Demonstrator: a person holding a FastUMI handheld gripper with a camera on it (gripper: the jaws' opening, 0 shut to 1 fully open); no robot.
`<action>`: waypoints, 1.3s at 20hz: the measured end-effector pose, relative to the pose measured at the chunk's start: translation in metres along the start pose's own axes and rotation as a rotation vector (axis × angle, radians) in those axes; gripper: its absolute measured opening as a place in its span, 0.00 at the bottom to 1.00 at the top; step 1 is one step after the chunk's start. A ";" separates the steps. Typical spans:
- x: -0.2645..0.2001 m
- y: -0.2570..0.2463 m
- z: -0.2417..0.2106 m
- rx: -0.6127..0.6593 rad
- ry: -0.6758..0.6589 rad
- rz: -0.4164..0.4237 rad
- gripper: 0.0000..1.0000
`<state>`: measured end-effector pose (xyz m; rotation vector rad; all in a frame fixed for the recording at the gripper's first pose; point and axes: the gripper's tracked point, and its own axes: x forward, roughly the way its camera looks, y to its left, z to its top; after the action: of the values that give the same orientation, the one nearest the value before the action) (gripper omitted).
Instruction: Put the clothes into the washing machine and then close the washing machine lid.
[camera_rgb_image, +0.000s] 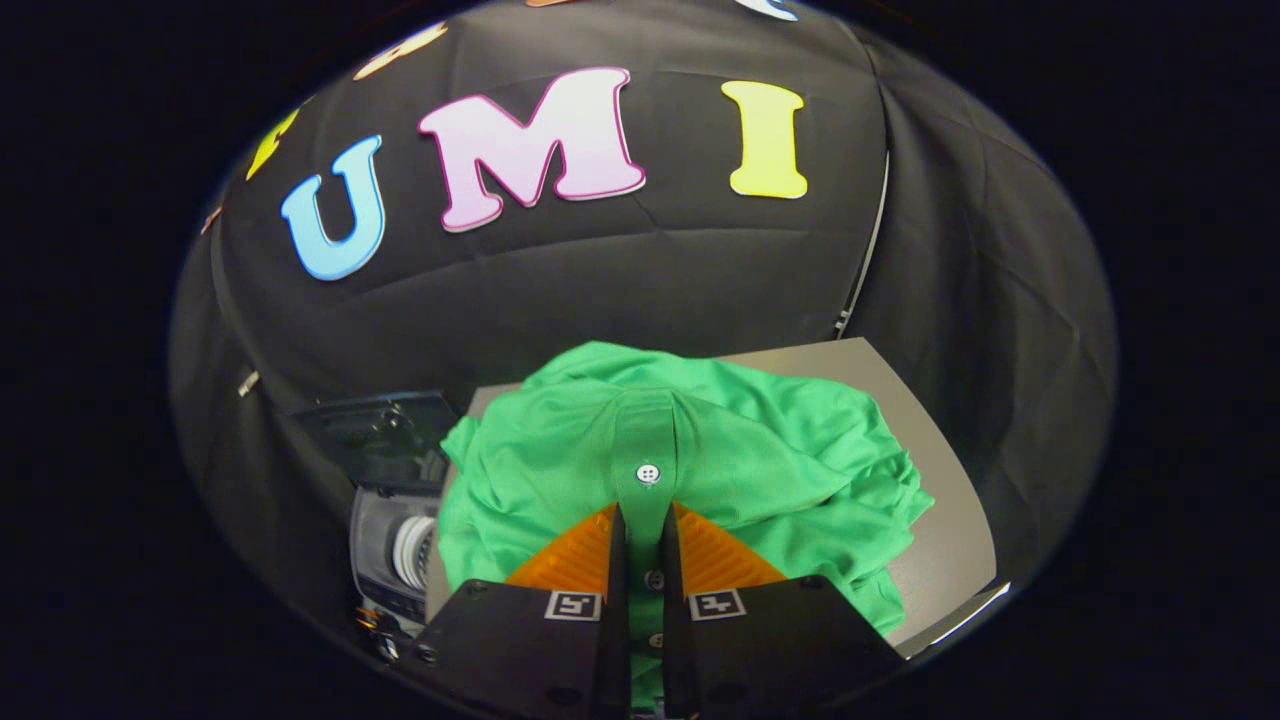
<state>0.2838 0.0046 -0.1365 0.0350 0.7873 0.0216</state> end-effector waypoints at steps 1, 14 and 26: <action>-0.008 0.000 0.008 0.010 -0.011 0.007 0.17; -0.101 0.050 0.101 -0.008 -0.163 0.021 0.17; -0.137 0.102 0.142 0.030 -0.248 0.049 0.05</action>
<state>0.2873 0.0986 0.0647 0.0841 0.5388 0.0510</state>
